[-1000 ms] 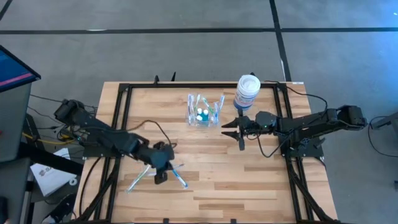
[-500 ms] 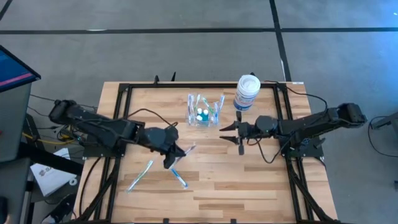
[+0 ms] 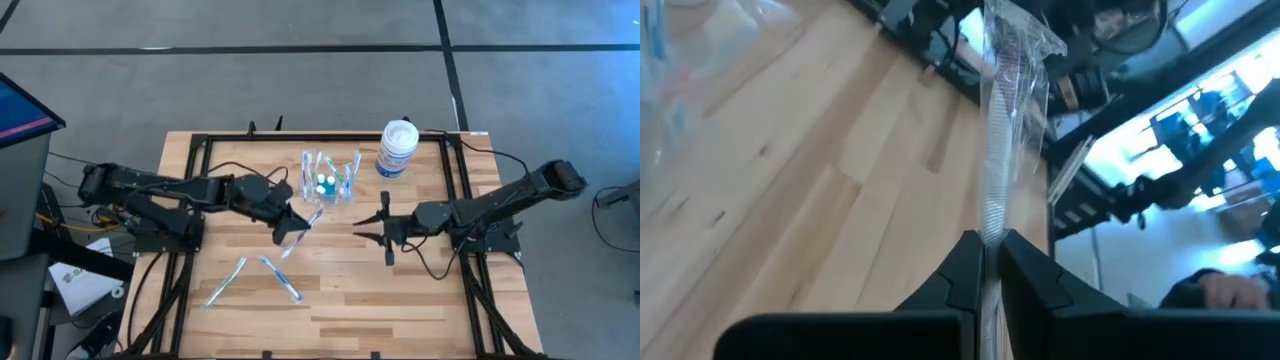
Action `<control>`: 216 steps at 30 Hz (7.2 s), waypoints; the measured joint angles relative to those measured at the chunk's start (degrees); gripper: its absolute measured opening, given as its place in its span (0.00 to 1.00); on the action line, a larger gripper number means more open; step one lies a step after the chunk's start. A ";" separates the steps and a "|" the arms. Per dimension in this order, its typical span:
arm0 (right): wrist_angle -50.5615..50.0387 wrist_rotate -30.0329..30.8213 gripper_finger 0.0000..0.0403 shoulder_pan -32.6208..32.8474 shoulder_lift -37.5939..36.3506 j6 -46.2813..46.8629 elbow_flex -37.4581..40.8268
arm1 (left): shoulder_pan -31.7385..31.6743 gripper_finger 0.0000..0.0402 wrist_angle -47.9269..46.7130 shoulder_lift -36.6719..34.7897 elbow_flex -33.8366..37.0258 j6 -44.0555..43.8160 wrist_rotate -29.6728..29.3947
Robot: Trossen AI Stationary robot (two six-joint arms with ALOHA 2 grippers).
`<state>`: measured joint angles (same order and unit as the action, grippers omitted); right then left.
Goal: Pick & Place toothbrushing station
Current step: Put the purple toothbrush into the transparent organizer
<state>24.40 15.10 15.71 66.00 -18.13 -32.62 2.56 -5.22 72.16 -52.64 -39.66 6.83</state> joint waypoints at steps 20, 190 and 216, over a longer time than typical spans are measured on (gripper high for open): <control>-11.05 23.11 0.15 11.74 21.04 -20.79 -21.46 | -7.29 0.04 13.13 9.79 -0.02 -7.78 12.90; 50.34 12.36 0.02 -16.95 26.11 13.71 6.23 | 8.13 0.16 24.62 -6.80 16.90 23.36 -3.89; 61.67 8.81 0.02 -21.63 41.36 21.54 6.23 | 10.63 0.16 24.49 -6.78 16.87 23.36 -3.87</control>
<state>86.08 23.91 -5.92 107.36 3.40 -26.39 13.19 19.27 65.39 -35.77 -16.30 2.96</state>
